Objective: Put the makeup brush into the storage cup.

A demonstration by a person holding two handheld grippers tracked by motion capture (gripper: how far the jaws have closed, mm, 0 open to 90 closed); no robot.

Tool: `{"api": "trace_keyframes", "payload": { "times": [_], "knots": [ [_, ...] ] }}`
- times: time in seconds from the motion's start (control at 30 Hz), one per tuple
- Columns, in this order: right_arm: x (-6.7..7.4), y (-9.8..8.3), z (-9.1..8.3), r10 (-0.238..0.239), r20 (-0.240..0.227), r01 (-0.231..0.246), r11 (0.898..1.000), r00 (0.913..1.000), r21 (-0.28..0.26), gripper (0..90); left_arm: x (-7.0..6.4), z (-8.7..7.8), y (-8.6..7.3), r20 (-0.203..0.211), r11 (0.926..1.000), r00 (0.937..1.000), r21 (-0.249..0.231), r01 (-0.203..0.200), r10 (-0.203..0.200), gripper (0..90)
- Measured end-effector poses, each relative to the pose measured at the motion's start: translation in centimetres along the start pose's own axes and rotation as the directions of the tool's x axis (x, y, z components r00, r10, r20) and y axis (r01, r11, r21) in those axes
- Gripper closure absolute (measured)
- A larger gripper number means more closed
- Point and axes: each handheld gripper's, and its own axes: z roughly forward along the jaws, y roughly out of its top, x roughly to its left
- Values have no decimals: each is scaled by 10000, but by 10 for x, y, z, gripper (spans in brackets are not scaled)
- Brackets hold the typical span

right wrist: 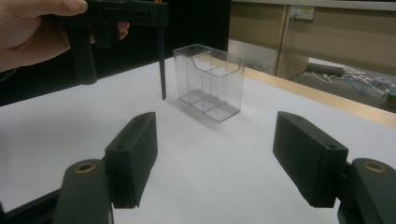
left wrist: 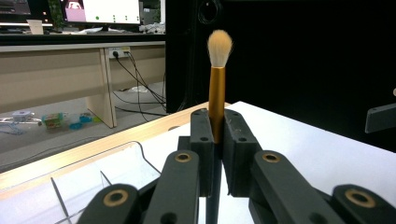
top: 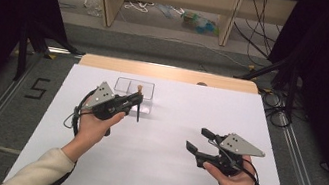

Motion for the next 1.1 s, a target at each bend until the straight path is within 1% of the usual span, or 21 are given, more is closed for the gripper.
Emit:
{"api": "trace_keyframes", "payload": {
  "times": [0.03,0.07,0.1,0.13,0.2,0.3,0.37,0.4,0.43,0.47,0.5,0.53,0.6,0.67,0.7,0.77,0.8,0.83,0.87,1.0,1.1],
  "knots": [
    [-1,0,-3,-68,116,65,9998,9999,209,317,0,0,0,-5,10000,10000,-14,25,-25,835],
    [-1,-1,-4,-60,90,59,9998,9999,207,317,1,0,0,-2,10000,10000,-8,-46,46,835],
    [-3,-2,-2,-246,125,248,9996,9996,-128,317,1,-1,0,-14,10000,10000,3,-24,24,835],
    [-3,-2,-6,-203,160,202,9998,9997,70,317,2,-1,0,-84,10000,9999,-10,71,-71,835],
    [-3,-3,-8,-226,177,225,9997,9996,92,317,3,-1,1,-62,10000,10000,-15,-36,36,835],
    [-3,-4,-10,-275,229,274,9996,9994,40,316,4,-2,1,-124,10000,9999,-43,17,-17,835],
    [-3,-7,-12,-211,262,211,9998,9994,30,316,5,-3,1,-176,10000,9998,-42,-12,12,835],
    [-2,-7,-14,-21,194,17,9997,9998,238,316,5,-3,1,-205,10000,9998,-63,-5,4,835],
    [-4,-8,-14,-210,266,208,9997,9994,93,316,5,-3,1,-210,10000,9998,-65,4,-6,835],
    [-4,-8,-14,-164,250,161,9998,9996,90,316,5,-3,1,-236,10000,9997,-68,51,-52,835],
    [-4,-8,-14,-164,250,161,9998,9996,90,316,5,-3,1,-224,10000,9997,-58,-17,16,835],
    [-3,-9,-16,68,199,-73,9997,9998,234,316,6,-3,2,-232,10000,9997,-63,-9,8,835],
    [-4,-9,-16,-172,302,170,9998,9994,60,315,7,-4,3,-279,10000,9996,-63,-58,56,835],
    [-4,-9,-16,-149,246,149,9999,9996,-7,315,7,-4,3,-299,9999,9995,-73,-73,71,835],
    [-2,-10,-16,142,117,-143,9999,9998,70,315,8,-5,4,-369,9999,9993,-89,-77,74,835],
    [-2,-10,-16,138,110,-139,9999,9998,65,315,9,-5,4,-415,9999,9991,-106,-55,51,835],
    [-3,-10,-18,63,248,-68,9997,9997,222,315,9,-5,4,-441,9999,9990,-115,-82,77,835],
    [-3,-10,-18,63,248,-68,9997,9997,222,315,10,-5,4,-459,9998,9989,-139,-115,109,835],
    [-5,-10,-18,-107,310,104,9999,9995,76,315,10,-6,5,-482,9998,9988,-150,-138,130,835],
    [-5,-11,-18,-112,312,110,9999,9994,85,315,10,-6,5,-590,9999,9983,-170,-3,-8,835],
    [-5,-11,-18,-116,339,113,9999,9994,99,315,11,-6,5,-605,9999,9982,-166,-39,29,835]
  ]
}}
